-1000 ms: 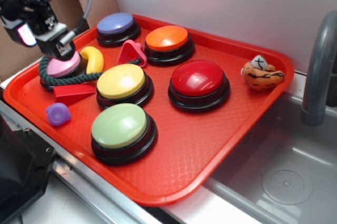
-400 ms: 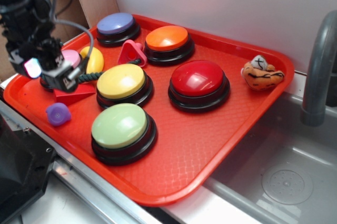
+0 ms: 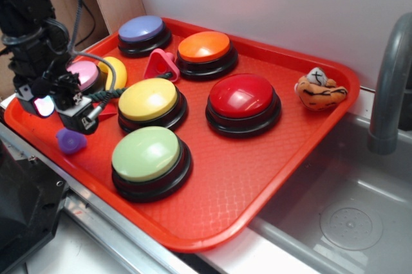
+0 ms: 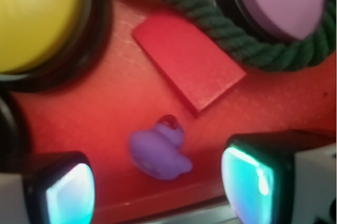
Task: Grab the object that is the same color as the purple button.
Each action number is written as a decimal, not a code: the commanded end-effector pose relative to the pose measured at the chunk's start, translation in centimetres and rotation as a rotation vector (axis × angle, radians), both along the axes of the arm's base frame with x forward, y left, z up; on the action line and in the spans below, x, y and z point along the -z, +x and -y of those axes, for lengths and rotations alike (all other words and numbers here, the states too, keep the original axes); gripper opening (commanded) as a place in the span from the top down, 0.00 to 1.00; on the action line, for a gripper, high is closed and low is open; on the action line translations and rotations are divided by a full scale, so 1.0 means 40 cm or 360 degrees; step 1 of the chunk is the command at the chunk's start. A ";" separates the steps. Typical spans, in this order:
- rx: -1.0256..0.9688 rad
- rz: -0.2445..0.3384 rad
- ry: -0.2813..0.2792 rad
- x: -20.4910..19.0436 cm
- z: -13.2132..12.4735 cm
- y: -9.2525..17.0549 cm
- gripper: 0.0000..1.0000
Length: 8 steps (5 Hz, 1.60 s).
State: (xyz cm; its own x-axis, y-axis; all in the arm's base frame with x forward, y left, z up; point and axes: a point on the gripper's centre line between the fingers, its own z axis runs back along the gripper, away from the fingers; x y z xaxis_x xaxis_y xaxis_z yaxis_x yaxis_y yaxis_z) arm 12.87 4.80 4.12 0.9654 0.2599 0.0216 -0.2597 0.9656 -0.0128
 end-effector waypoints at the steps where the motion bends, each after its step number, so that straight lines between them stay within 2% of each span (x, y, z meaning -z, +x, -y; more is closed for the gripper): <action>1: -0.0023 0.0002 -0.0009 0.059 0.000 0.008 0.00; 2: -0.0039 -0.0010 0.0014 0.068 0.012 0.011 0.03; 3: -0.0047 -0.0003 0.0030 0.063 0.016 0.010 1.00; 5: -0.0044 0.0017 0.0036 -0.025 0.046 0.043 1.00; 6: -0.0064 0.0012 -0.0067 -0.095 0.080 0.074 1.00; 8: 0.0138 0.0062 -0.0158 -0.255 0.183 0.160 1.00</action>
